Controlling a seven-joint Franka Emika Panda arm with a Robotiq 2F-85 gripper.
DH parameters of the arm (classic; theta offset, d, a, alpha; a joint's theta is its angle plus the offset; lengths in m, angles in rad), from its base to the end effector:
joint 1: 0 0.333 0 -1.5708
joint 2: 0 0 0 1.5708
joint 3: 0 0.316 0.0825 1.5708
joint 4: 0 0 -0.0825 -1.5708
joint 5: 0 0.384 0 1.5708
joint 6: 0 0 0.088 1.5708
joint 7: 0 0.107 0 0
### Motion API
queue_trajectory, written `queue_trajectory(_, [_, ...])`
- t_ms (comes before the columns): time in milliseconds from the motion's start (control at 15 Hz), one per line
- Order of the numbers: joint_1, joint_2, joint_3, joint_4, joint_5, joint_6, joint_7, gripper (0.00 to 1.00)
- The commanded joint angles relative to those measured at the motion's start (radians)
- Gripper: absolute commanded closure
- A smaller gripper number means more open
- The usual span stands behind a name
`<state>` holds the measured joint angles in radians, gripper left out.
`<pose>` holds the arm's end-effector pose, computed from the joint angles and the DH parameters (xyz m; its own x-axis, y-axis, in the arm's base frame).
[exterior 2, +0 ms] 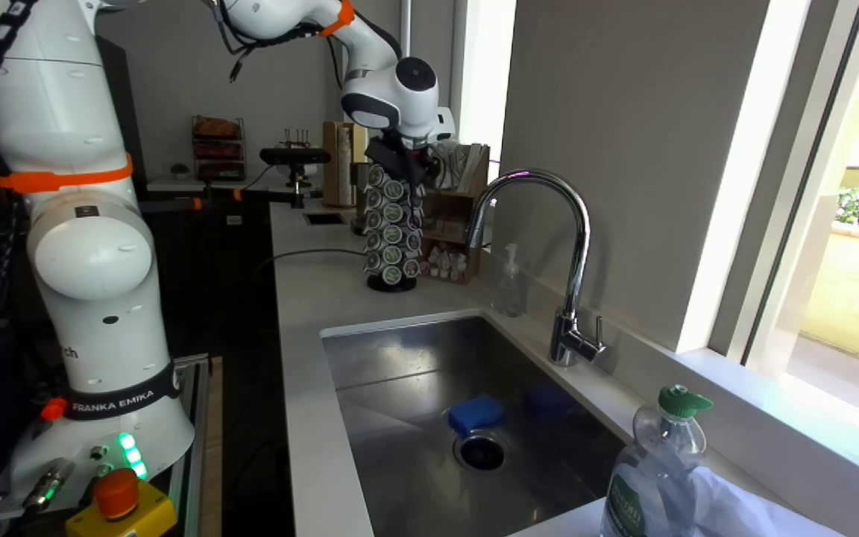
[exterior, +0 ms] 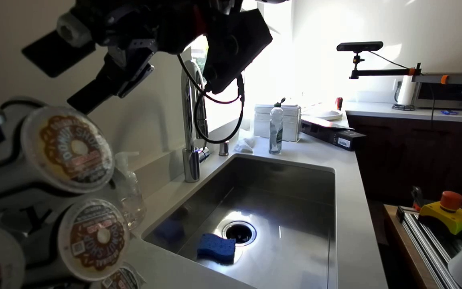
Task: Pick up object from the right side of the counter and put it on the stand
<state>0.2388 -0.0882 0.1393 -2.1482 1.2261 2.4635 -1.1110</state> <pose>0.5155 0.2050 0.4823 0.6535 0.2444 0.7164 0.6808 -0.6034 -0.4151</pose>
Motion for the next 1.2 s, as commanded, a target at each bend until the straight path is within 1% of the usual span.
queue_trajectory(0, [-0.02,-0.031,0.012,-0.018,0.01,-0.01,-0.006,0.0])
queue_trajectory(333, [-0.041,-0.081,0.001,-0.044,-0.05,-0.04,0.025,0.0])
queue_trajectory(400, [-0.047,-0.097,0.001,-0.058,-0.086,-0.048,0.043,0.0])
queue_trajectory(667, [-0.06,-0.166,-0.01,-0.105,-0.159,-0.096,0.049,0.0])
queue_trajectory(733, [-0.051,-0.105,-0.006,-0.052,-0.12,-0.058,0.028,0.0])
queue_trajectory(933, [-0.054,-0.143,-0.012,-0.079,-0.139,-0.073,0.032,0.0])
queue_trajectory(1133, [-0.054,-0.148,-0.012,-0.085,-0.14,-0.073,0.032,0.0])
